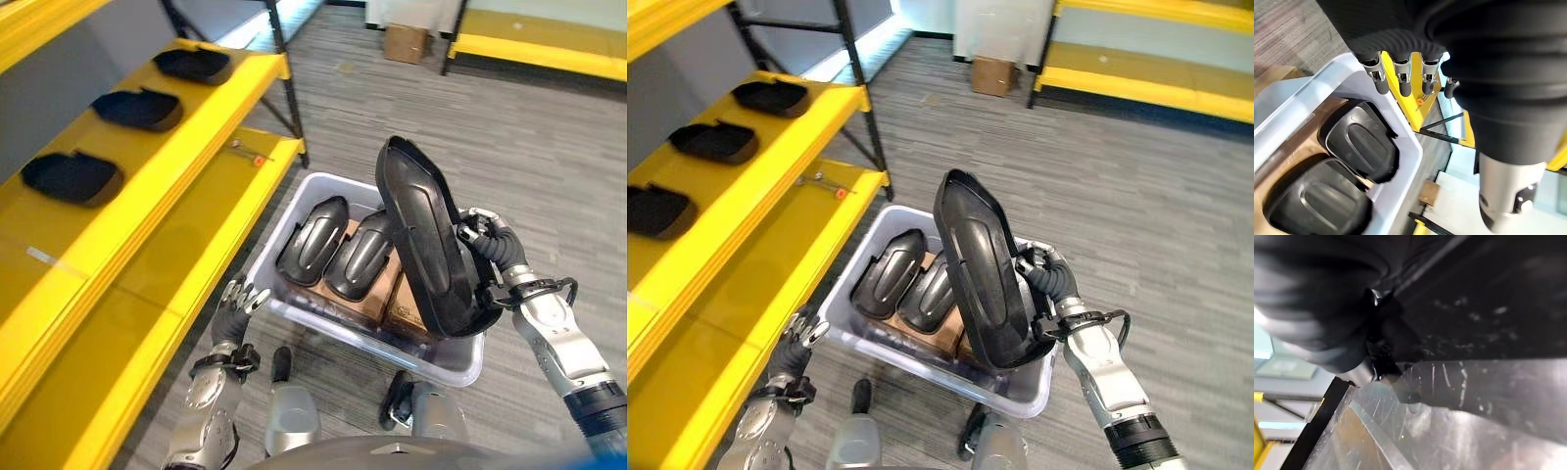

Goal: Move parts from the plastic box to the shelf.

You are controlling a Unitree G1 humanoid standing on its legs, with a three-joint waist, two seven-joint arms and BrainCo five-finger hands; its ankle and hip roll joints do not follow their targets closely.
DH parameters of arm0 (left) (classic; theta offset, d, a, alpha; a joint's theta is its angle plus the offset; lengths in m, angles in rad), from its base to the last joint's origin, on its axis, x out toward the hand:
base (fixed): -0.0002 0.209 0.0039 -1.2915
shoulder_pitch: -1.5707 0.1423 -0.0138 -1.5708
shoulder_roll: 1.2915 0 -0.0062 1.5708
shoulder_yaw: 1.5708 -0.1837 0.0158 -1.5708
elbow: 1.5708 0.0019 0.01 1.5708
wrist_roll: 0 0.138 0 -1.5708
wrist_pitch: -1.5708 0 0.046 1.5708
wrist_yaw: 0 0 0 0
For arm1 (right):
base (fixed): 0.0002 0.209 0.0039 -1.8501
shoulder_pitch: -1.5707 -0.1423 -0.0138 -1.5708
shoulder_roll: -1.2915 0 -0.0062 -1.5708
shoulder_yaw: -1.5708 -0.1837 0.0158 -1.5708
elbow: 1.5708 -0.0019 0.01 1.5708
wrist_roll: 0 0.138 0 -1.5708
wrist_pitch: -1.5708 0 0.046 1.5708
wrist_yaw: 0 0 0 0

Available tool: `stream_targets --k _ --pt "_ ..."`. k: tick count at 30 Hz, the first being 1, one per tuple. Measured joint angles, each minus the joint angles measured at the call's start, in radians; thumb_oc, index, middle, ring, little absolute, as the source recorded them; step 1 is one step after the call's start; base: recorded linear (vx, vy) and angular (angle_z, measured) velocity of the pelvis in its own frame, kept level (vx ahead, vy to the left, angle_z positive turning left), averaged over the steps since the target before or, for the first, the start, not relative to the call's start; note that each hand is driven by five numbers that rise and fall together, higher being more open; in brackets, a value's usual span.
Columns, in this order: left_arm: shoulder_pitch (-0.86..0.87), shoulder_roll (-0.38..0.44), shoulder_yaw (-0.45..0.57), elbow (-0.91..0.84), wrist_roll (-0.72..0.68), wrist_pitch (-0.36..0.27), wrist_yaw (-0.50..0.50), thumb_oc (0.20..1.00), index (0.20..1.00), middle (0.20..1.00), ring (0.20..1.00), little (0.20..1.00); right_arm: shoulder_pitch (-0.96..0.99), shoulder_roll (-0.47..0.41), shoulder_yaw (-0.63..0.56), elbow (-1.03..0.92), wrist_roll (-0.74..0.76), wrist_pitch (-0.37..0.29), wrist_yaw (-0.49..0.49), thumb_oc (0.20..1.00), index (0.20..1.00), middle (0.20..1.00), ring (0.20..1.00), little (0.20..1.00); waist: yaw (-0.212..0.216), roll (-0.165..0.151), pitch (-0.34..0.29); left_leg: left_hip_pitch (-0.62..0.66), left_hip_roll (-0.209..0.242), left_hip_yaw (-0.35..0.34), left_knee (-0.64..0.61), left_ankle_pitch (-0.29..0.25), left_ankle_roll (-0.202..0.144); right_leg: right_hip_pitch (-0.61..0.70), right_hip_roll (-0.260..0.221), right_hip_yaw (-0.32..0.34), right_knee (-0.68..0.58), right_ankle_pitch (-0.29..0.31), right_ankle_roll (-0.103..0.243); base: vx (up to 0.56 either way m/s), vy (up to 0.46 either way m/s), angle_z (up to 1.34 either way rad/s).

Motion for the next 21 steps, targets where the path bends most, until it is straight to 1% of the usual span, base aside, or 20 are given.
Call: stream_targets --k 1,2,3,4,5,6,7,8,9,10,11,12,13,14,15,16,17,19,20,21 --pt "0.002 -0.001 -0.001 -0.001 0.000 0.000 0.000 1.000 1.000 1.000 1.000 1.000 0.017 0.003 -0.007 -0.006 0.002 -0.002 -0.009 0.200 0.200 0.200 0.200 0.200 -0.021 0.000 -0.025 0.029 0.022 0.000 -0.014 -0.001 -0.002 0.007 -0.011 -0.019 0.004 -0.012 0.022 0.07 0.415 1.33" --pt "-0.007 -0.003 -0.009 0.002 0.000 0.005 0.003 1.000 1.000 1.000 1.000 1.000 0.037 0.020 -0.050 -0.007 0.002 -0.007 -0.017 0.200 0.200 0.200 0.200 0.200 -0.028 0.028 -0.051 0.095 0.046 0.030 -0.056 -0.013 -0.025 0.011 -0.030 -0.053 0.013 -0.003 0.050 0.08 0.336 1.11" --pt "-0.014 -0.004 -0.018 0.001 0.000 0.006 0.002 1.000 1.000 1.000 1.000 1.000 0.057 0.027 -0.076 -0.009 0.004 -0.007 -0.024 0.200 0.200 0.200 0.200 0.200 -0.040 0.044 -0.065 0.104 0.040 0.048 -0.095 -0.016 -0.030 0.011 -0.049 -0.075 0.014 0.008 0.067 0.10 0.433 1.04" --pt "-0.026 -0.007 -0.029 0.007 0.001 0.008 -0.002 1.000 1.000 1.000 1.000 1.000 0.083 0.033 -0.123 -0.009 0.007 -0.009 -0.026 0.200 0.200 0.200 0.200 0.200 -0.058 0.059 -0.074 0.103 0.011 0.070 -0.138 -0.013 -0.026 0.016 -0.087 -0.109 0.030 0.032 0.090 0.04 0.175 1.29" --pt "-0.041 -0.004 -0.031 0.001 0.001 0.007 0.001 1.000 1.000 1.000 1.000 1.000 0.104 0.036 -0.152 -0.006 0.009 -0.008 -0.035 0.200 0.200 0.200 0.200 0.200 -0.083 0.068 -0.079 0.099 -0.019 0.080 -0.177 -0.042 -0.069 0.023 -0.133 -0.128 0.057 0.040 0.106 0.06 0.314 1.26" --pt "-0.051 0.005 -0.025 0.004 0.004 0.008 -0.001 1.000 1.000 1.000 1.000 1.000 0.123 0.060 -0.170 -0.003 0.009 -0.005 -0.046 0.200 0.200 0.200 0.200 0.200 -0.079 0.041 -0.078 0.103 -0.064 0.067 -0.180 -0.030 -0.102 0.024 -0.178 -0.098 0.056 0.054 0.136 0.02 0.156 0.93" --pt "-0.041 0.017 -0.005 0.000 0.004 0.004 0.002 1.000 1.000 1.000 1.000 1.000 0.136 0.079 -0.165 -0.001 0.009 0.002 -0.048 0.200 0.200 0.200 0.200 0.200 -0.063 0.015 -0.077 0.097 -0.112 0.073 -0.179 -0.042 -0.091 0.031 -0.209 -0.061 0.030 0.077 0.148 0.05 0.391 0.63" --pt "-0.025 0.049 -0.001 0.010 0.014 0.007 0.001 1.000 1.000 1.000 1.000 1.000 0.168 0.135 -0.165 0.000 0.009 0.000 -0.043 0.200 0.200 0.200 0.200 0.200 -0.051 -0.013 -0.088 0.065 -0.149 0.051 -0.140 -0.067 -0.066 0.058 -0.221 -0.039 -0.042 0.123 0.171 0.03 0.252 0.53" --pt "-0.021 0.075 0.018 0.013 0.015 0.007 0.002 1.000 1.000 1.000 1.000 1.000 0.170 0.157 -0.161 0.000 0.009 0.001 -0.043 0.200 0.200 0.200 0.200 0.200 -0.051 -0.029 -0.091 0.054 -0.170 0.046 -0.123 -0.074 -0.055 0.064 -0.223 -0.014 -0.070 0.132 0.166 0.03 0.315 0.40" --pt "-0.011 0.089 0.030 0.014 0.023 0.007 0.001 1.000 1.000 1.000 1.000 1.000 0.163 0.170 -0.156 0.000 0.007 0.002 -0.041 0.200 0.200 0.200 0.200 0.200 -0.031 -0.044 -0.093 0.039 -0.183 0.053 -0.098 -0.079 -0.051 0.065 -0.232 0.000 -0.103 0.166 0.199 -0.01 0.115 0.13" --pt "-0.005 0.090 0.038 0.024 0.023 0.008 0.002 1.000 1.000 1.000 1.000 1.000 0.156 0.169 -0.155 0.000 0.007 0.002 -0.040 0.200 0.200 0.200 0.200 0.200 -0.019 -0.043 -0.093 0.024 -0.195 0.053 -0.077 -0.089 -0.040 0.073 -0.233 0.001 -0.128 0.194 0.185 -0.02 0.186 0.03" --pt "0.001 0.097 0.039 0.019 0.024 0.008 0.001 1.000 1.000 1.000 1.000 1.000 0.154 0.170 -0.155 -0.003 0.007 0.001 -0.040 0.200 0.200 0.200 0.200 0.200 -0.019 -0.052 -0.089 0.013 -0.202 0.049 -0.054 -0.100 -0.034 0.080 -0.237 0.005 -0.145 0.206 0.189 -0.03 0.250 0.09" --pt "0.010 0.098 0.049 0.018 0.025 0.007 0.001 1.000 1.000 1.000 1.000 1.000 0.147 0.172 -0.152 -0.003 0.007 0.002 -0.040 0.200 0.200 0.200 0.200 0.200 -0.001 -0.058 -0.086 -0.011 -0.207 0.049 -0.025 -0.115 -0.030 0.082 -0.238 0.002 -0.162 0.219 0.198 -0.02 0.212 0.11" --pt "0.023 0.095 0.063 0.017 0.031 0.006 0.000 1.000 1.000 1.000 1.000 1.000 0.145 0.173 -0.149 -0.005 0.007 0.001 -0.040 0.200 0.200 0.200 0.200 0.200 0.009 -0.074 -0.078 -0.046 -0.214 0.044 0.014 -0.133 -0.022 0.083 -0.239 -0.008 -0.181 0.232 0.209 -0.02 0.283 0.08" --pt "0.019 0.088 0.072 0.017 0.033 0.003 0.001 1.000 1.000 1.000 1.000 1.000 0.139 0.177 -0.152 -0.005 0.007 0.001 -0.041 0.200 0.200 0.200 0.200 0.200 0.006 -0.071 -0.073 -0.073 -0.217 0.035 0.058 -0.150 -0.014 0.084 -0.243 -0.008 -0.191 0.248 0.223 0.00 0.219 0.33" --pt "0.050 0.072 0.081 0.036 0.033 0.008 0.004 1.000 1.000 1.000 1.000 1.000 0.135 0.183 -0.144 0.000 0.007 0.003 -0.041 0.200 0.200 0.200 0.200 0.200 0.008 -0.076 -0.065 -0.099 -0.240 0.031 0.084 -0.162 0.000 0.090 -0.259 -0.008 -0.207 0.289 0.205 0.01 0.284 0.33" --pt "0.062 0.073 0.084 0.037 0.039 0.008 0.005 1.000 1.000 1.000 1.000 1.000 0.134 0.186 -0.136 0.000 0.006 0.003 -0.040 0.200 0.200 0.200 0.200 0.200 0.017 -0.086 -0.060 -0.113 -0.247 0.029 0.098 -0.183 0.012 0.093 -0.272 -0.009 -0.221 0.309 0.205 0.04 0.208 0.38" --pt "0.063 0.088 0.099 0.038 0.050 0.008 0.005 1.000 1.000 1.000 1.000 1.000 0.133 0.199 -0.124 -0.002 0.007 0.003 -0.039 0.200 0.200 0.200 0.200 0.200 0.033 -0.110 -0.048 -0.149 -0.277 0.021 0.134 -0.196 0.030 0.100 -0.290 -0.007 -0.242 0.328 0.188 0.05 0.250 0.35" --pt "0.054 0.090 0.110 0.042 0.059 0.008 0.008 1.000 1.000 1.000 1.000 1.000 0.136 0.211 -0.124 -0.002 0.007 0.003 -0.039 0.200 0.200 0.200 0.200 0.200 0.035 -0.113 -0.040 -0.175 -0.290 0.004 0.138 -0.194 0.037 0.099 -0.294 0.010 -0.237 0.364 0.184 0.08 0.267 0.78" --pt "0.040 0.101 0.108 0.047 0.064 0.011 0.007 1.000 1.000 1.000 1.000 1.000 0.144 0.226 -0.129 -0.002 0.007 0.004 -0.040 0.200 0.200 0.200 0.200 0.200 0.025 -0.116 -0.038 -0.189 -0.301 -0.011 0.121 -0.185 0.053 0.097 -0.301 0.046 -0.227 0.411 0.171 0.14 0.258 1.28"
